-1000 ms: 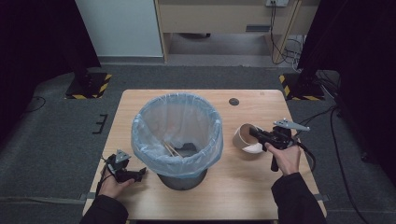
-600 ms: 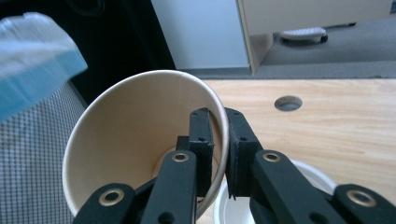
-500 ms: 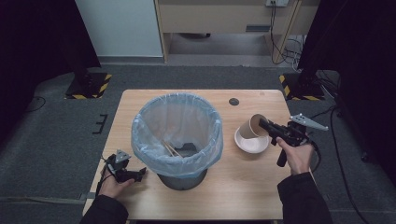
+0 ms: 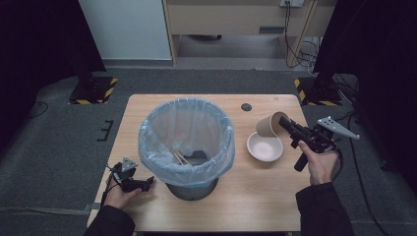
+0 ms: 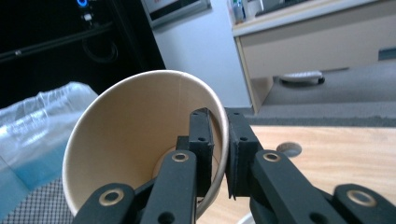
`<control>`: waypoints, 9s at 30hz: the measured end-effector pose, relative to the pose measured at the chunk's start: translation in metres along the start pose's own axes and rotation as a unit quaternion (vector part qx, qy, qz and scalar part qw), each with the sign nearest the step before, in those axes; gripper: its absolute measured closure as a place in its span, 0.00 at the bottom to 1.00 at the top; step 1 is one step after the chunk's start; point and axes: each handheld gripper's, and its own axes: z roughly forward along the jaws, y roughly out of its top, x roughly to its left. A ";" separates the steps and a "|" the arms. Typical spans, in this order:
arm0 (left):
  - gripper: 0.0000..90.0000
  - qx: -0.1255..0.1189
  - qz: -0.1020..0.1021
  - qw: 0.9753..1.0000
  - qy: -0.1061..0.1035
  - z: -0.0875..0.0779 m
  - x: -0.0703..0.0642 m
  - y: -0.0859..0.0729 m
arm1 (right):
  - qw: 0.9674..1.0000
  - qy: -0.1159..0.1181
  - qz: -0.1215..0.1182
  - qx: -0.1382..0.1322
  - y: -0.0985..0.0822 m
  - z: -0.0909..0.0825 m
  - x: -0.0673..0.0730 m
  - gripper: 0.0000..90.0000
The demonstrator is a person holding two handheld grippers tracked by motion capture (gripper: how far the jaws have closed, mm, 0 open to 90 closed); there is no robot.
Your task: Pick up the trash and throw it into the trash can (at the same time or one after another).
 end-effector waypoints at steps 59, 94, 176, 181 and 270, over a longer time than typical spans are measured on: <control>0.00 0.000 0.000 1.000 0.000 0.000 0.000 0.000 | 0.977 0.178 -0.052 -0.108 0.068 0.008 0.133 0.92; 0.00 0.000 0.000 1.000 0.000 0.000 0.000 0.000 | 0.988 0.117 -0.086 -0.060 0.072 0.030 0.123 0.61; 0.00 0.000 0.000 1.000 0.000 0.000 0.000 0.000 | 0.989 -0.096 -0.006 0.114 -0.046 0.036 -0.053 0.92; 0.00 0.000 0.000 1.000 0.000 0.000 0.000 0.000 | 0.995 -0.077 0.002 0.068 -0.027 0.027 -0.044 0.92; 0.00 0.000 -0.001 1.000 0.001 0.000 0.000 0.000 | 0.985 0.140 -0.105 -0.015 0.041 0.063 0.161 0.61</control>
